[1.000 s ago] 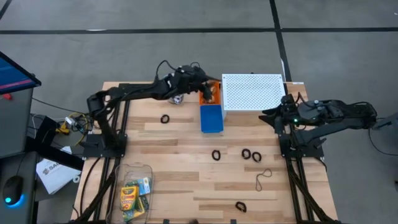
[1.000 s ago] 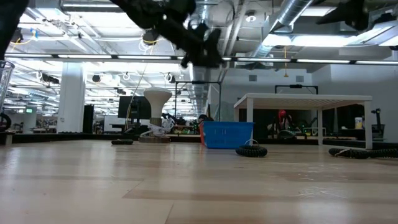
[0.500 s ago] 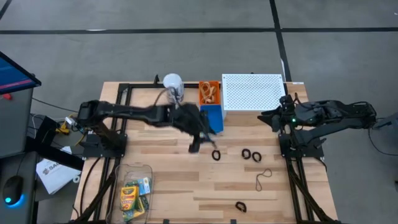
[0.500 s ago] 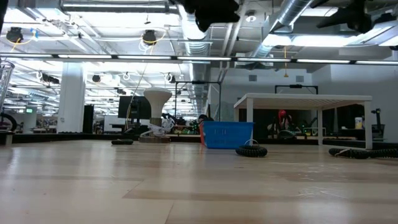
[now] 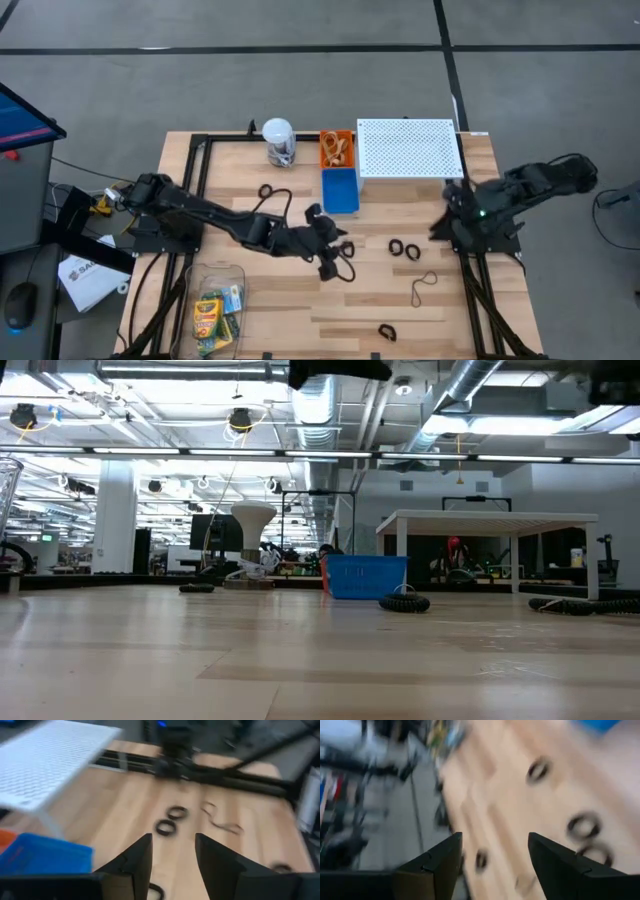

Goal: Pick & Place Office Desk Supplies
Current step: Put the purple rubber band into the orange basket

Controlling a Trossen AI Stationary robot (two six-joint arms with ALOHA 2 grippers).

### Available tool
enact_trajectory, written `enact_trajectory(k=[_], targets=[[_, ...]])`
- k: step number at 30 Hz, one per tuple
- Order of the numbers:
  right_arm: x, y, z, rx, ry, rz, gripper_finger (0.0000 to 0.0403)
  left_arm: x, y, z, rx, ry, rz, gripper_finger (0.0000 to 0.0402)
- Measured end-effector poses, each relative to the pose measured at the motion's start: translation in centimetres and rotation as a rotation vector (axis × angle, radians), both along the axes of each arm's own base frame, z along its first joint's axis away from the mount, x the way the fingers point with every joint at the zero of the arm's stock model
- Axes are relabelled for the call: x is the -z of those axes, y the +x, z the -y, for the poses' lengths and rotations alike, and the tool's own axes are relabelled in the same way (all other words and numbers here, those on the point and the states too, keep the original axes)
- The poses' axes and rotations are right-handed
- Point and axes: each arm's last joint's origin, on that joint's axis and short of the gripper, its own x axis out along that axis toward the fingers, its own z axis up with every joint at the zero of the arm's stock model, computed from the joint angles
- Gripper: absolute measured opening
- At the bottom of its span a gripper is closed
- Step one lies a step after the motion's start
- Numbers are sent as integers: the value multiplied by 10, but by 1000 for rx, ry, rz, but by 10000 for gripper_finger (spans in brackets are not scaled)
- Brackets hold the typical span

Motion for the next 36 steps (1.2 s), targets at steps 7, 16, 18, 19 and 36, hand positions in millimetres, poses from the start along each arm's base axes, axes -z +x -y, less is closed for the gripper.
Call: enact_trajectory(k=[7, 16, 18, 19, 36], targets=[[17, 3, -41, -245, -52, -212, 224, -2, -6, 10, -198, -41, 85, 140], [63, 11, -114, -375, -389, -388, 224, -3, -7, 9, -300, -71, 134, 140], [75, 8, -129, -359, -449, -404, 224, -3, -7, 9, -308, -86, 141, 140], [80, 6, -136, -343, -473, -402, 224, -3, -7, 9, -315, -88, 144, 140], [134, -14, -142, 149, -390, -371, 221, -5, -5, 5, -352, -107, 176, 140]])
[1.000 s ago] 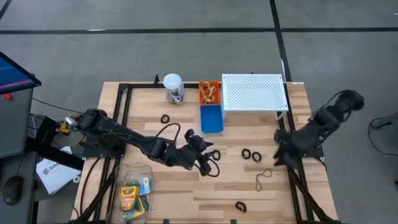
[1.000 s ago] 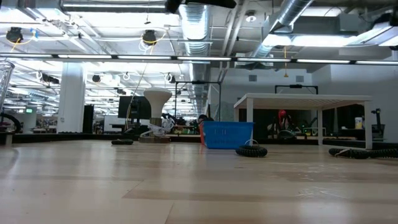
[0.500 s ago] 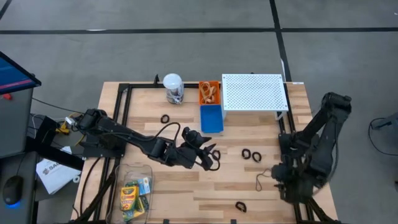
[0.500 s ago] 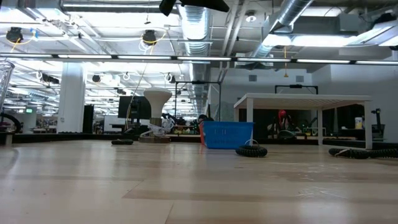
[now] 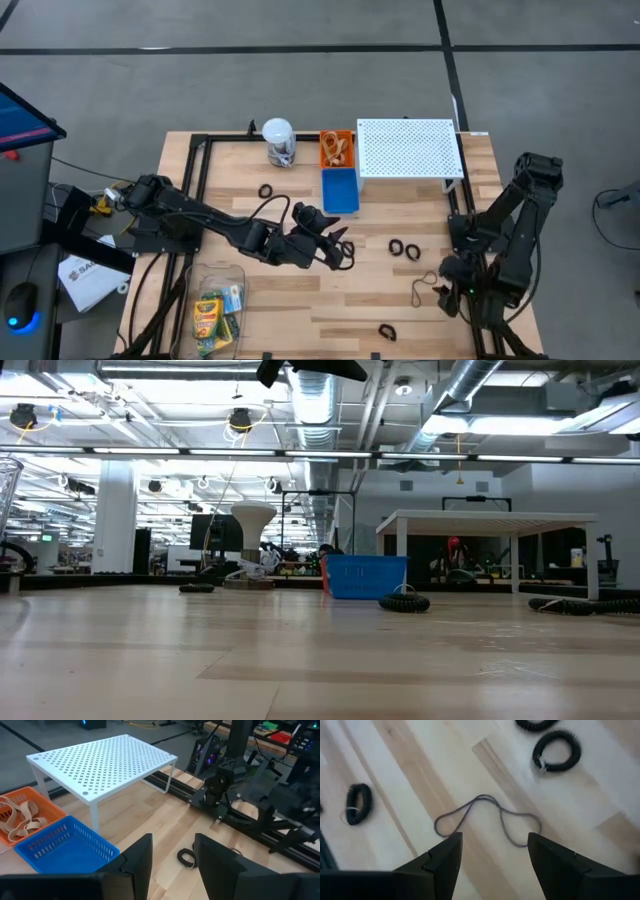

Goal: Pick & Place Office Desk Supplies
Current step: Put the purple rubber band into the orange basket

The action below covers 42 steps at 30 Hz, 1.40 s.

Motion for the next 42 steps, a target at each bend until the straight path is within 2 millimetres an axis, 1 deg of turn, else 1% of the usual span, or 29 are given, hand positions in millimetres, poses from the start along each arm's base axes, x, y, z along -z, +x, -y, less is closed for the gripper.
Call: enact_trajectory(k=[6, 9, 11, 15, 21, 26, 33, 42], targets=[[8, 15, 14, 122, 64, -102, 221, -1, 0, 0, -2, -2, 7, 140], [13, 24, 17, 138, 96, -122, 221, -1, 1, -2, -6, -2, 7, 140], [19, 30, 18, 94, 120, -108, 221, -1, 1, -2, -6, -2, 7, 140], [24, 41, 18, -97, 89, -104, 221, -1, 1, -2, -5, -1, 6, 140], [30, 47, 23, -346, -23, -183, 221, -1, 1, -2, -5, -1, 6, 140], [39, 47, 24, -489, -61, -196, 221, -1, 1, -2, -6, -4, 8, 140], [56, 43, 30, -514, -50, -181, 212, -1, 1, -2, -12, -20, 18, 140], [70, 42, 38, -492, -52, -144, 173, -1, 2, -5, -21, -21, 19, 140]])
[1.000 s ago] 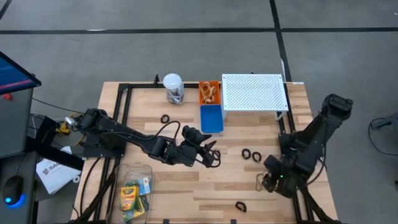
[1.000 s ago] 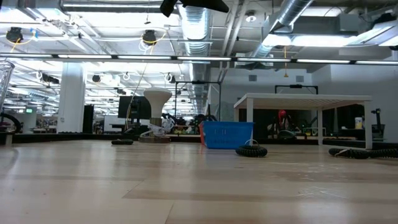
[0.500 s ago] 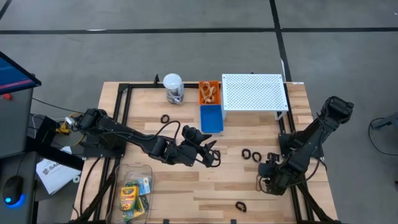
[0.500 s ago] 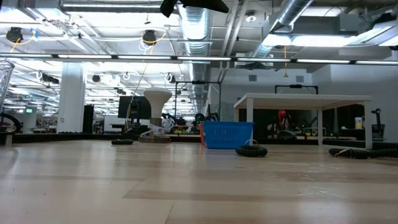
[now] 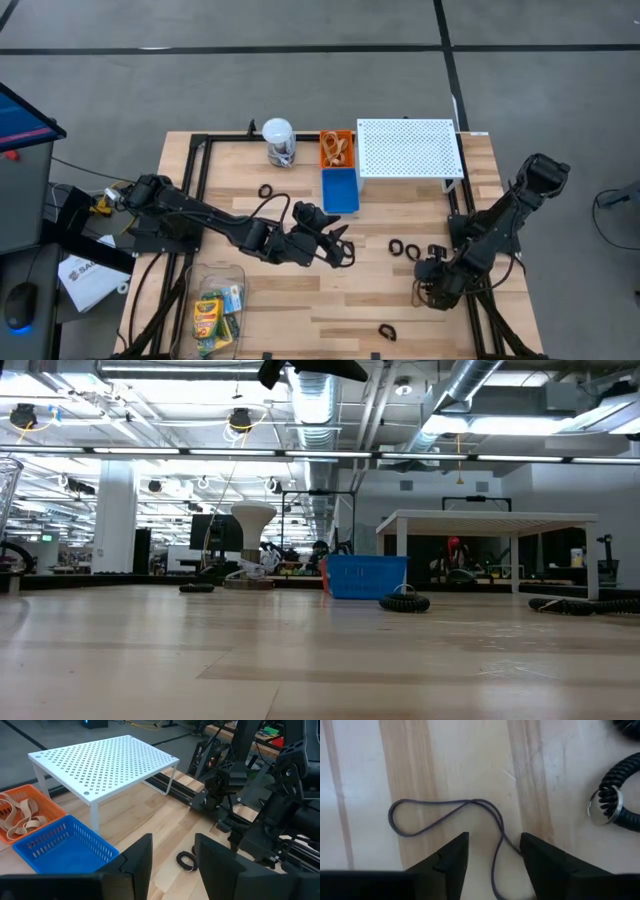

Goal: Pick & Place Office Desk Supplies
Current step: Put the purple rubber band into the orange basket

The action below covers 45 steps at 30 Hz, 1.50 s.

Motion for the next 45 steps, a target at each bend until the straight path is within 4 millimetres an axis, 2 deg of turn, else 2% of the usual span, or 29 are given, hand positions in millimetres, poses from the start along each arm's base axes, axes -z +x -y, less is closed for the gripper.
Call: enact_trajectory(k=[8, 17, 24, 29, 35, 40, 45], targets=[[1, 6, 3, 31, -4, 39, 117, 0, 1, -2, -5, -2, -1, 140], [1, 9, 0, 36, 19, 89, 12, 1, 0, -2, -4, 3, -9, 140], [-9, 20, -14, 10, 156, 183, 3, 6, -3, -3, -2, 27, -77, 140], [-35, 35, -23, 51, 246, 373, 1, 14, -7, -2, 35, -12, -160, 140], [-76, 57, -16, 191, 321, 626, 1, 34, -27, -6, -8, -80, -389, 140], [-110, 77, 5, 273, 332, 783, 0, 42, -44, -9, -30, -80, -570, 140], [-141, 102, 41, 365, 272, 890, 0, 28, -62, -1, 118, 53, -686, 140]])
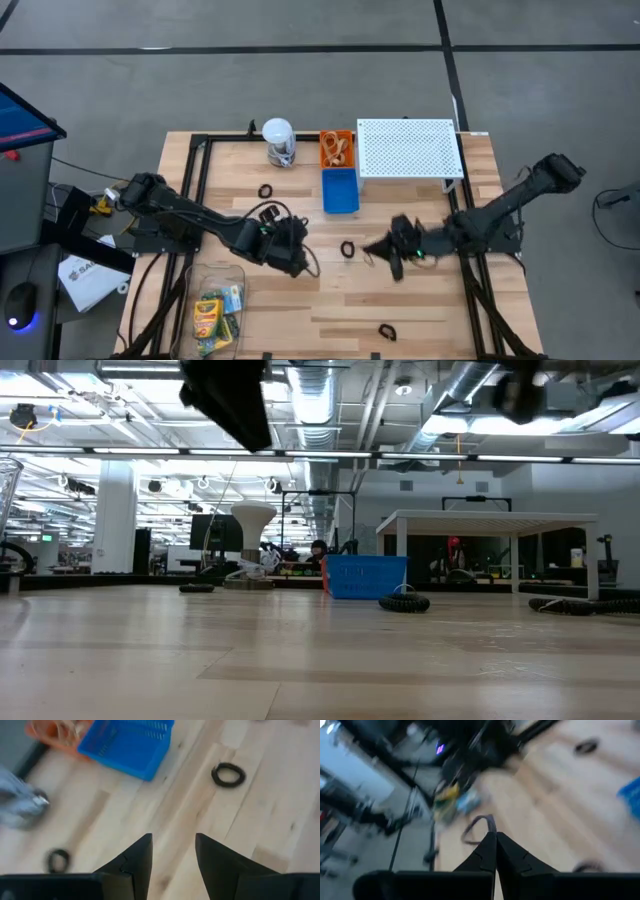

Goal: Pick & Place Office Desk Supplies
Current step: Put the purple rubber band into the orange basket

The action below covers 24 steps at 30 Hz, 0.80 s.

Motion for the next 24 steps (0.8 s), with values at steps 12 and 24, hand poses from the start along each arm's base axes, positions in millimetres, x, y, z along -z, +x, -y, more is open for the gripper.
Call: enact_trajectory(k=[12, 24], targets=[[-39, 71, 60, 68, 3, 69, 0, -71, -78, -46, 331, 87, 120, 144], [-61, 108, 67, -32, 52, 93, 0, -97, -71, -101, 578, -92, 551, 223]])
